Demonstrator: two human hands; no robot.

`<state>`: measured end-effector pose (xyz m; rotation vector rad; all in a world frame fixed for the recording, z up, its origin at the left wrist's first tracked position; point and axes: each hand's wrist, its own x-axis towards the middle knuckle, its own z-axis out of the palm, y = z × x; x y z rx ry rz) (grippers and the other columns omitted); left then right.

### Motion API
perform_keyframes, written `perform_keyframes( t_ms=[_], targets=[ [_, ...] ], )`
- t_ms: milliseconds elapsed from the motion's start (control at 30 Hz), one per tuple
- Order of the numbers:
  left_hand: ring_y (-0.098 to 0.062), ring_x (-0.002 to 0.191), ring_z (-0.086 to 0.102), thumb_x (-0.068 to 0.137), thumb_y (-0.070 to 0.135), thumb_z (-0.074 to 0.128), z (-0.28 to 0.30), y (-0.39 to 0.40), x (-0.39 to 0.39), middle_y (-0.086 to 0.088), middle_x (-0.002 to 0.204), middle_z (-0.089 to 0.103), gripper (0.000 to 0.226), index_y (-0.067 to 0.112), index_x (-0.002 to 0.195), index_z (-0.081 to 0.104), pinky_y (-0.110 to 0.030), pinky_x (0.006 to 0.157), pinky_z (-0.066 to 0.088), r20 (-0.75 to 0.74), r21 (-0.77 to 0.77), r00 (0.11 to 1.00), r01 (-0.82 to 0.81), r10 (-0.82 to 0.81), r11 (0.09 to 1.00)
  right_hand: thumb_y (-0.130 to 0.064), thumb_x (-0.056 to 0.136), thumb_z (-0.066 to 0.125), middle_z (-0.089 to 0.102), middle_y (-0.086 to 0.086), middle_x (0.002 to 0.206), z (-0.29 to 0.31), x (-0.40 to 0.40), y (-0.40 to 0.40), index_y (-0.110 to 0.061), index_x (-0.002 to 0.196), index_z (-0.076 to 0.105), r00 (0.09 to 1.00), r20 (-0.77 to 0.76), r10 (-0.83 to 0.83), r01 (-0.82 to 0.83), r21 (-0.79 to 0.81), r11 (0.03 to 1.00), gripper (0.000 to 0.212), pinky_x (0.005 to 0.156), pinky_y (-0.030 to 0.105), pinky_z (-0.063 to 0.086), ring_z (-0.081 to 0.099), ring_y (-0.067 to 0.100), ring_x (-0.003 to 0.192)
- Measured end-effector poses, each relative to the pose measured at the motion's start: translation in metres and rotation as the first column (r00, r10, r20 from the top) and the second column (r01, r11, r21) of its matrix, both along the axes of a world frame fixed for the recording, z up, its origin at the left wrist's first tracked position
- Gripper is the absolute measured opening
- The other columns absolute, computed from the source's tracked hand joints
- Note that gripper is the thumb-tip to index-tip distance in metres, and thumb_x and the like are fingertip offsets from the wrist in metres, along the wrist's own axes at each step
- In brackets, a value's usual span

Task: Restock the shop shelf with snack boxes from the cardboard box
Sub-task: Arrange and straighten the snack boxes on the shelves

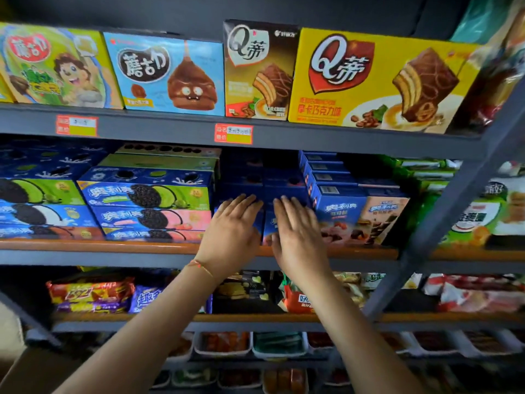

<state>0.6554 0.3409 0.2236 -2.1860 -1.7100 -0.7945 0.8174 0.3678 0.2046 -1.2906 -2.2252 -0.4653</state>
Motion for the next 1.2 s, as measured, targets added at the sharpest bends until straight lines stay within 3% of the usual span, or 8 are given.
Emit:
perform_keyframes(
  t_ms=[200, 367, 500, 700, 800, 867, 967, 1200],
  targets=[
    [-0.035, 0.127, 0.056, 0.079, 0.023, 0.054, 0.011, 0.003, 0.005, -0.016, 0.134, 0.062, 0.057, 0.003, 0.132, 0.06, -0.048, 0.109, 0.041, 0.036, -0.05, 0.999, -0.022, 0.024, 0.998, -0.025, 0.097, 0.054, 0.026, 0.013, 0.161, 0.006, 0.014, 0.0, -0.004, 0.155, 0.025, 0.99, -0.074, 0.119, -0.123, -0.052, 0.991, 0.068, 0.123, 0.044, 0.014, 0.02, 0.028, 0.151],
    [-0.036, 0.13, 0.053, 0.082, 0.027, 0.059, 0.013, 0.003, 0.009, -0.015, 0.138, 0.059, 0.058, 0.006, 0.136, 0.058, -0.049, 0.11, 0.039, -0.032, -0.112, 0.998, -0.053, 0.05, 0.992, -0.028, 0.099, 0.047, 0.034, 0.014, 0.158, 0.003, 0.027, 0.001, -0.004, 0.151, 0.034, 0.983, -0.031, 0.181, -0.183, -0.076, 0.98, 0.059, 0.124, 0.042, 0.014, 0.027, 0.028, 0.149],
    [-0.036, 0.123, 0.058, 0.084, 0.033, 0.055, 0.021, 0.004, 0.015, -0.015, 0.131, 0.063, 0.055, 0.005, 0.131, 0.061, -0.047, 0.105, 0.043, -0.029, -0.12, 0.998, -0.065, 0.061, 0.991, -0.026, 0.099, 0.053, 0.027, 0.01, 0.161, 0.01, 0.031, -0.002, -0.007, 0.155, 0.027, 0.961, -0.159, 0.226, -0.241, -0.081, 0.967, 0.065, 0.124, 0.036, 0.007, 0.018, 0.023, 0.152],
    [-0.033, 0.136, 0.046, 0.085, 0.046, 0.043, 0.054, 0.021, 0.06, -0.011, 0.143, 0.053, 0.067, 0.01, 0.141, 0.051, -0.047, 0.114, 0.035, -0.011, -0.049, 0.994, 0.105, -0.105, 0.993, -0.011, 0.093, 0.054, 0.055, 0.014, 0.137, 0.062, 0.1, 0.004, -0.001, 0.138, 0.051, 0.873, -0.447, 0.194, -0.117, 0.195, 0.974, 0.047, 0.113, 0.045, 0.037, 0.047, 0.027, 0.13],
    [-0.031, 0.144, 0.035, 0.088, 0.049, 0.05, 0.066, 0.036, 0.095, -0.011, 0.152, 0.044, 0.072, 0.012, 0.149, 0.041, -0.047, 0.119, 0.027, -0.073, -0.039, 0.979, 0.186, -0.189, 0.982, -0.025, 0.089, 0.067, 0.051, 0.012, 0.142, 0.092, 0.142, 0.02, -0.007, 0.143, 0.047, 0.952, -0.299, 0.071, -0.079, -0.017, 0.997, 0.06, 0.115, 0.044, 0.031, 0.044, 0.029, 0.132],
    [-0.027, 0.152, 0.019, 0.093, 0.052, 0.054, 0.069, 0.045, 0.114, -0.009, 0.162, 0.026, 0.079, 0.014, 0.156, 0.026, -0.043, 0.124, 0.012, -0.136, -0.094, 0.972, 0.178, -0.19, 0.98, -0.043, 0.083, 0.074, 0.034, 0.008, 0.157, 0.107, 0.16, 0.036, -0.014, 0.153, 0.032, 0.993, -0.118, -0.004, -0.028, -0.269, 0.963, 0.087, 0.117, 0.04, 0.023, 0.031, 0.028, 0.143],
    [-0.022, 0.154, 0.002, 0.094, 0.057, 0.052, 0.065, 0.054, 0.132, -0.006, 0.167, 0.007, 0.088, 0.017, 0.159, 0.008, -0.039, 0.123, -0.002, -0.265, -0.137, 0.955, 0.099, -0.133, 0.986, -0.054, 0.076, 0.078, 0.015, 0.003, 0.164, 0.113, 0.171, 0.06, -0.022, 0.158, 0.014, 0.998, 0.058, -0.022, 0.044, -0.407, 0.912, 0.108, 0.119, 0.041, 0.018, 0.018, 0.026, 0.149],
    [-0.023, 0.154, 0.003, 0.092, 0.059, 0.055, 0.045, 0.063, 0.14, -0.004, 0.167, 0.009, 0.093, 0.017, 0.159, 0.007, -0.042, 0.124, -0.004, -0.313, -0.149, 0.948, 0.017, -0.064, 0.989, -0.049, 0.067, 0.087, 0.027, 0.003, 0.159, 0.112, 0.178, 0.091, -0.029, 0.156, 0.02, 0.998, 0.064, 0.03, 0.014, -0.594, 0.804, 0.113, 0.11, 0.043, 0.036, 0.033, 0.029, 0.141]
  ],
)
